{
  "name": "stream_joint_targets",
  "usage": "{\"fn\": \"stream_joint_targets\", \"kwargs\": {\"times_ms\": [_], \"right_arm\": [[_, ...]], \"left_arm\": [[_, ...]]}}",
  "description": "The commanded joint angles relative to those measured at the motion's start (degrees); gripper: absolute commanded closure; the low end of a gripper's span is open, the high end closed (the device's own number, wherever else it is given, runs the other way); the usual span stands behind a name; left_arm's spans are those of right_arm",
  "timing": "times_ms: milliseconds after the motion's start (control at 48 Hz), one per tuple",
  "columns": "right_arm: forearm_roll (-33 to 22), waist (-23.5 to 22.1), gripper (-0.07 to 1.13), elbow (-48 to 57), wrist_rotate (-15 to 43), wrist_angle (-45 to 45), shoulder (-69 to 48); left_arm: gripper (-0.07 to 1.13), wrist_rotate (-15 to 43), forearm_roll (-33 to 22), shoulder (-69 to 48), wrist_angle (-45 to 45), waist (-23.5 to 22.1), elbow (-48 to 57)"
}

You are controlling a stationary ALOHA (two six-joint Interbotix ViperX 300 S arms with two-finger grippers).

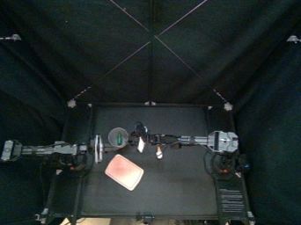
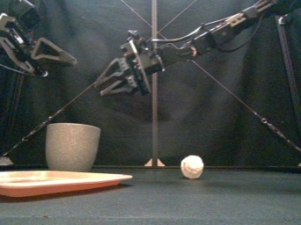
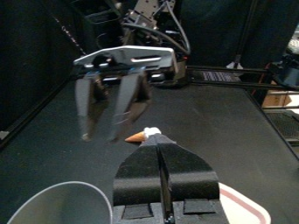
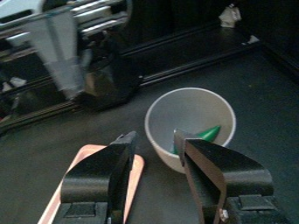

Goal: Pick the green pepper then place it in the grey bowl
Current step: Drop green pepper in the grey bowl and return to neutral

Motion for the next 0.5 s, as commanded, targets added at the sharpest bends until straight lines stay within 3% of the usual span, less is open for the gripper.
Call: {"fn": "stream_joint_targets", "kwargs": {"times_ms": [21, 500], "right_arm": [[-1.67, 1.41, 0.26, 4.92, 0.00, -3.34, -7.21], [-3.43, 2.81, 0.26, 22.68, 0.00, -8.44, -21.27]], "left_arm": [[0.93, 0.09, 0.53, 0.18, -1.32, 0.26, -1.23], [0.93, 0.09, 0.70, 0.09, -1.67, 1.76, -1.05]]}}
